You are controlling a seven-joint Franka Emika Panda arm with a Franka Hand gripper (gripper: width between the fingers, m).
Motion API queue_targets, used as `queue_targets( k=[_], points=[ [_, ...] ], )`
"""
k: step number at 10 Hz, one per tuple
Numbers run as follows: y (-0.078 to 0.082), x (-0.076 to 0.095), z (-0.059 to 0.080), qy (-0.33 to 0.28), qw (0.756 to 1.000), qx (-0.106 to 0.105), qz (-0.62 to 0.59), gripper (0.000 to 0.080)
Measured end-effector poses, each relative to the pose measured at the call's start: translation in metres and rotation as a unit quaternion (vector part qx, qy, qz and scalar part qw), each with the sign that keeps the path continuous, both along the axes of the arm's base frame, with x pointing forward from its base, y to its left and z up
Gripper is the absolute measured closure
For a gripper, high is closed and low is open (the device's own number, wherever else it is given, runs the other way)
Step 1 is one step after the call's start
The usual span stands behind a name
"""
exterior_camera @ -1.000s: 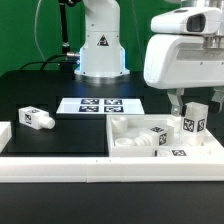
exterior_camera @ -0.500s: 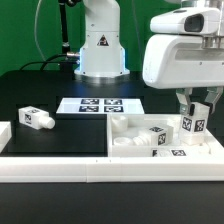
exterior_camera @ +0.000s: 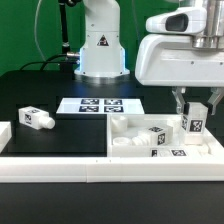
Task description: Assemble one leg
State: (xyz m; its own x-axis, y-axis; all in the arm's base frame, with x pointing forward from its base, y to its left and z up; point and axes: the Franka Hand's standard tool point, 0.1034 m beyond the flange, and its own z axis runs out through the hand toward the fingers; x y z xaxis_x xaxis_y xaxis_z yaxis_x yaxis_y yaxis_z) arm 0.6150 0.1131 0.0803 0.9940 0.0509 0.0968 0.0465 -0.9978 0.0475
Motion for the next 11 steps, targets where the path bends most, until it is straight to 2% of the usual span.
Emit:
queue_targets(
  k=[2, 4, 5, 7, 11],
  points=[
    [-0.0023, 0.0007, -0.0008, -0.004, 0.989, 0.025, -0.144, 0.0511],
    [-0.0022, 0.0005, -0.0011, -0.006, 0.959, 0.042, -0.279, 0.0511],
    [-0.0031, 0.0008, -0.0014, -0.008, 0.950, 0.049, -0.309, 0.0511],
    [-0.0040, 0.0002, -0.0012, -0.007, 0.914, 0.057, -0.401, 0.0511],
    [-0.0040, -0.0011, -0.0014, -0.002, 0.862, 0.065, -0.502, 0.0511]
  ],
)
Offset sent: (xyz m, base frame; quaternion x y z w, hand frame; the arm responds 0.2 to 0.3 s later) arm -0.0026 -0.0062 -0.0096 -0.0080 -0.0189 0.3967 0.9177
